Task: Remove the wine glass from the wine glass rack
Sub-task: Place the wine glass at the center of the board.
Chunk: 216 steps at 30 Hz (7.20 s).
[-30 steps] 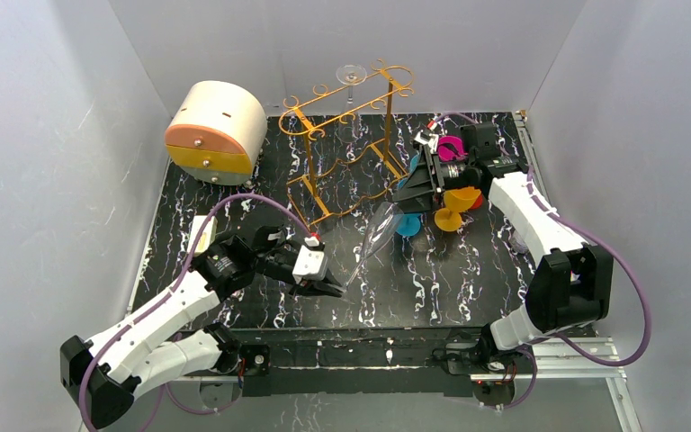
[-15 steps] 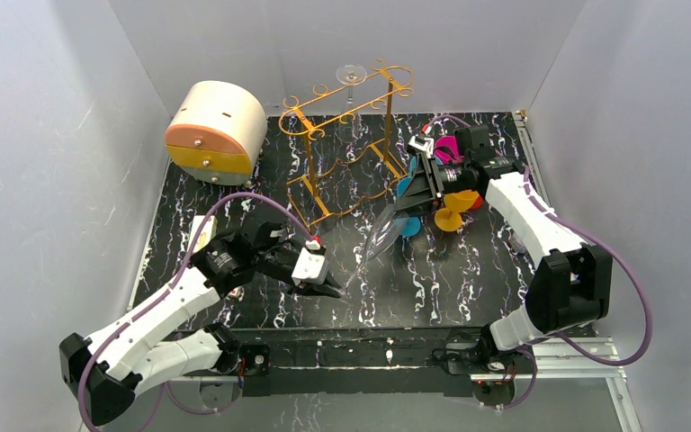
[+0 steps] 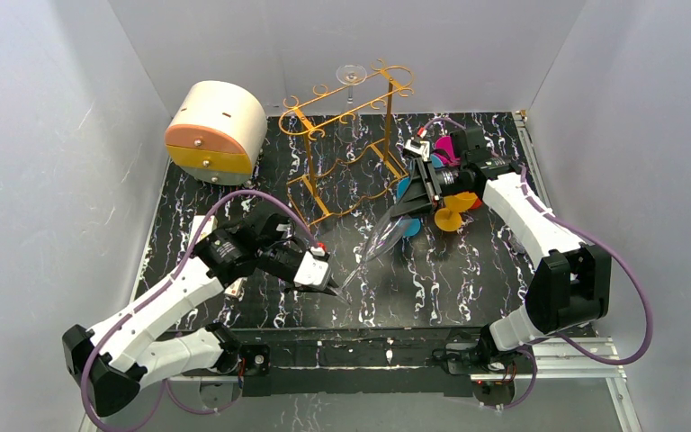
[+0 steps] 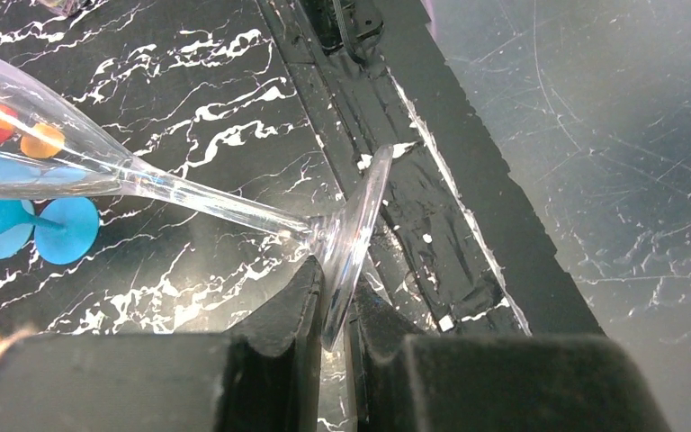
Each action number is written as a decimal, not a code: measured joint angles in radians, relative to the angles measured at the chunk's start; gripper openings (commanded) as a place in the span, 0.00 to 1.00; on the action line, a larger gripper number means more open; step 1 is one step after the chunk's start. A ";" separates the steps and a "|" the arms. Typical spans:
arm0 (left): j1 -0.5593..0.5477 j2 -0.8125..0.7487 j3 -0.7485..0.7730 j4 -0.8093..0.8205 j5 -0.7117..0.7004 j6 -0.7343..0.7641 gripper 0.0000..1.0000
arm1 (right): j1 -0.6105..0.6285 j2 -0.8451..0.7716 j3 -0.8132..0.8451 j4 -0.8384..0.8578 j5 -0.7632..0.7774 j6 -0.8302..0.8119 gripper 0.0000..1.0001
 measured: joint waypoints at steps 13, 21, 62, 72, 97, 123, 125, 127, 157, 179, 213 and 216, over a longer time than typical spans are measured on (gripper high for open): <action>-0.007 0.048 0.052 -0.116 -0.098 0.116 0.00 | 0.021 0.000 0.006 -0.080 0.076 -0.073 0.19; -0.009 0.063 0.078 -0.161 -0.128 0.172 0.00 | 0.022 0.000 0.018 -0.098 0.068 -0.077 0.01; -0.003 0.013 0.055 -0.155 -0.140 0.030 0.70 | 0.042 -0.097 0.010 -0.105 0.185 -0.071 0.01; -0.002 0.060 0.086 -0.225 -0.145 0.089 0.73 | 0.042 -0.129 -0.002 -0.095 0.224 -0.060 0.01; -0.002 -0.212 -0.106 0.292 -0.527 -0.227 0.98 | 0.070 -0.279 0.026 -0.249 0.766 -0.102 0.01; -0.002 0.020 0.167 0.323 -1.123 -0.908 0.98 | 0.092 -0.352 0.074 -0.354 1.691 0.019 0.01; -0.002 0.008 0.162 0.321 -1.123 -0.917 0.98 | 0.086 -0.337 0.073 -0.350 1.732 0.023 0.01; -0.002 -0.018 0.148 0.322 -1.123 -0.919 0.98 | 0.079 -0.315 0.067 -0.346 1.761 0.023 0.01; -0.002 -0.114 0.116 0.312 -1.111 -0.853 0.98 | -0.109 -0.189 0.017 -0.236 1.686 -0.030 0.01; -0.002 -0.116 0.107 0.309 -1.163 -0.888 0.98 | -0.013 -0.192 0.093 -0.340 1.417 -0.079 0.01; -0.002 -0.095 0.130 0.206 -1.294 -0.901 0.98 | 0.051 -0.107 0.099 -0.243 1.480 -0.087 0.17; -0.002 -0.095 0.130 0.204 -1.316 -0.901 0.98 | 0.051 -0.107 0.101 -0.245 1.481 -0.087 0.25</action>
